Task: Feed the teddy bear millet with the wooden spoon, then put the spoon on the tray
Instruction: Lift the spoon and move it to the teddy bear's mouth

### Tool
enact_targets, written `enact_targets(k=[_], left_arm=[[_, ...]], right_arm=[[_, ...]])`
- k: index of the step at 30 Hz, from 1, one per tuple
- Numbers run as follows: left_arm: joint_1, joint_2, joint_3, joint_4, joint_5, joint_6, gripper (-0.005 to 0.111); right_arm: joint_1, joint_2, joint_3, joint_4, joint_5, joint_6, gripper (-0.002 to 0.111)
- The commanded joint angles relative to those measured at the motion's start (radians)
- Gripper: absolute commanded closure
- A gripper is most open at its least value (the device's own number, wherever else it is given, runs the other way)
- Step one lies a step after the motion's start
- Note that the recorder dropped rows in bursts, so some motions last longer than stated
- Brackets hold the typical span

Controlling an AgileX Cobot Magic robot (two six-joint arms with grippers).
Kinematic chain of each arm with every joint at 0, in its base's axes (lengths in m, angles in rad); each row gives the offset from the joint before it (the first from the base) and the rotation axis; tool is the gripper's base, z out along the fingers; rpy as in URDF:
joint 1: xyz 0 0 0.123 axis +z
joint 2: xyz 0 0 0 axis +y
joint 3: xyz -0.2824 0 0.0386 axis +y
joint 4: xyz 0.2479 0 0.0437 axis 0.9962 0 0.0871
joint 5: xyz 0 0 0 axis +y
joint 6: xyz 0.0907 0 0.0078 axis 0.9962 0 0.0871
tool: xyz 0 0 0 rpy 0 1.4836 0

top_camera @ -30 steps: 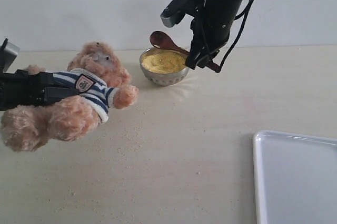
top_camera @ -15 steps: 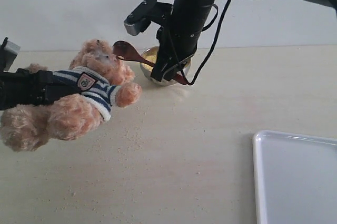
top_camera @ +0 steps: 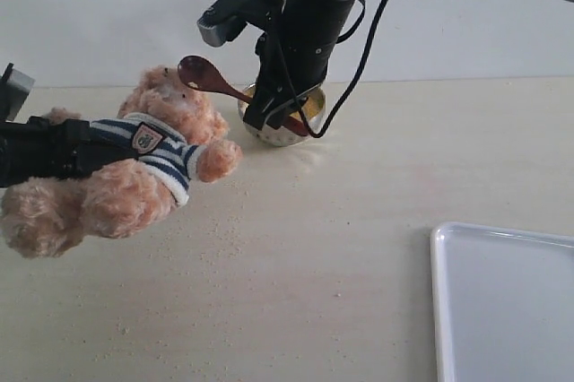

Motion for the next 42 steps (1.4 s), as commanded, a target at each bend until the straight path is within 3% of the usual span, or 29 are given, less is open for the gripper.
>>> enact_targets(k=[1, 11, 24, 42], left_arm=[[0.002, -0.001, 0.000, -0.027, 0.005, 0.009, 0.102], [0.002, -0.001, 0.000, -0.033, 0.028, 0.009, 0.102], [0.002, -0.001, 0.000, -0.033, 0.035, 0.009, 0.102], [0.002, -0.001, 0.000, -0.033, 0.054, 0.009, 0.102]], right_arm=[[0.000, -0.038, -0.005, 0.016, -0.005, 0.008, 0.108], [0.069, -0.045, -0.003, -0.057, -0.098, -0.043, 0.108], [0.222, -0.035, -0.003, -0.621, -0.117, 0.147, 0.108], [0.271, 0.004, -0.003, -0.822, -0.088, 0.296, 0.108]])
